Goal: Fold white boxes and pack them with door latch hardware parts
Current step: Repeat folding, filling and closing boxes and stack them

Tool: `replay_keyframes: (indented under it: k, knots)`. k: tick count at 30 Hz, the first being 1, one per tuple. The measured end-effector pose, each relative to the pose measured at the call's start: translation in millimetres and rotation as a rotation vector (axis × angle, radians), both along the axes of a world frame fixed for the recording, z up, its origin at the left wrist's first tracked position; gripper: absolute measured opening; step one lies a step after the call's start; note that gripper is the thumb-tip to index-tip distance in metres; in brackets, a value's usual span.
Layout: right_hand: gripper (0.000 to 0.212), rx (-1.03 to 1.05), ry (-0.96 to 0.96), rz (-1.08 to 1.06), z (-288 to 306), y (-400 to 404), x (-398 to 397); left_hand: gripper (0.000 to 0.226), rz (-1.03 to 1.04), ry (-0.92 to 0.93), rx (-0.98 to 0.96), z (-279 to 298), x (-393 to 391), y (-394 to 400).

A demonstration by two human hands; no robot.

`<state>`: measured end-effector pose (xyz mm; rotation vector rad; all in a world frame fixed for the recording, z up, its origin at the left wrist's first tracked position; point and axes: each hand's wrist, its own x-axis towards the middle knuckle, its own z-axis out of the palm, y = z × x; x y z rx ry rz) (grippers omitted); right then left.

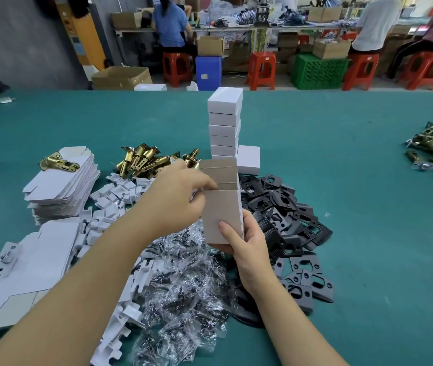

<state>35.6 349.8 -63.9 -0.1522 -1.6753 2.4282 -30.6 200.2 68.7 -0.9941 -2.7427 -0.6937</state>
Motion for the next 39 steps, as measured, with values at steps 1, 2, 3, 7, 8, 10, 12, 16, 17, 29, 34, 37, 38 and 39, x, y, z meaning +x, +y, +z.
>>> replay_keyframes:
  k: [1,2,3,7,8,10,12,16,17,29,34,37,38,39]
  knots:
    - [0.039,-0.011,-0.002,0.000,0.2,0.5,0.1,0.036,-0.015,0.073,0.046,-1.3,-0.7,-1.1]
    - [0.041,-0.026,0.000,0.004,0.4,1.1,0.0,0.035,-0.015,0.129,0.115,-3.1,-1.4,-2.9]
    - [0.043,-0.042,0.003,0.009,0.8,1.7,-0.1,0.036,-0.004,0.155,0.191,-5.3,-1.7,-4.8]
    - [0.043,-0.079,0.018,0.046,0.8,2.3,-0.3,0.067,0.029,-0.216,0.363,-16.9,-4.8,-12.9]
    - [0.042,-0.075,0.024,0.055,0.7,1.9,-0.3,0.072,0.014,-0.367,0.393,-20.1,-4.5,-13.2]
    - [0.040,-0.032,0.035,0.056,1.5,1.2,0.2,0.068,-0.013,-0.546,0.474,-28.1,-4.4,-14.4]
    - [0.040,0.081,0.044,0.004,2.8,0.4,1.0,0.062,-0.019,-0.561,0.528,-34.8,-4.4,-15.8]
    - [0.055,0.360,0.106,-0.179,0.8,-0.7,3.4,0.062,-0.015,-0.566,0.551,-45.7,-5.1,-17.1]
    - [0.057,0.406,0.132,-0.206,-0.7,-0.9,3.9,0.064,-0.017,-0.563,0.531,-48.3,-5.3,-17.2]
    - [0.045,0.643,0.191,-0.241,-7.7,2.2,1.7,0.042,0.074,-0.681,0.559,-69.8,-5.1,-18.3]
    - [0.045,0.650,0.168,-0.241,-7.2,2.3,2.2,0.025,0.166,-0.765,0.725,-66.7,-4.0,-9.1]
    - [0.042,0.625,0.154,-0.242,-7.6,2.7,1.9,0.021,0.197,-0.742,0.787,-69.6,-5.6,-6.7]
    - [0.040,0.620,0.156,-0.243,-7.9,3.0,1.9,0.022,0.196,-0.740,0.796,-69.9,-6.1,-6.2]
    - [0.039,0.619,0.161,-0.247,-7.9,2.9,2.3,0.023,0.193,-0.734,0.794,-69.7,-6.7,-5.8]
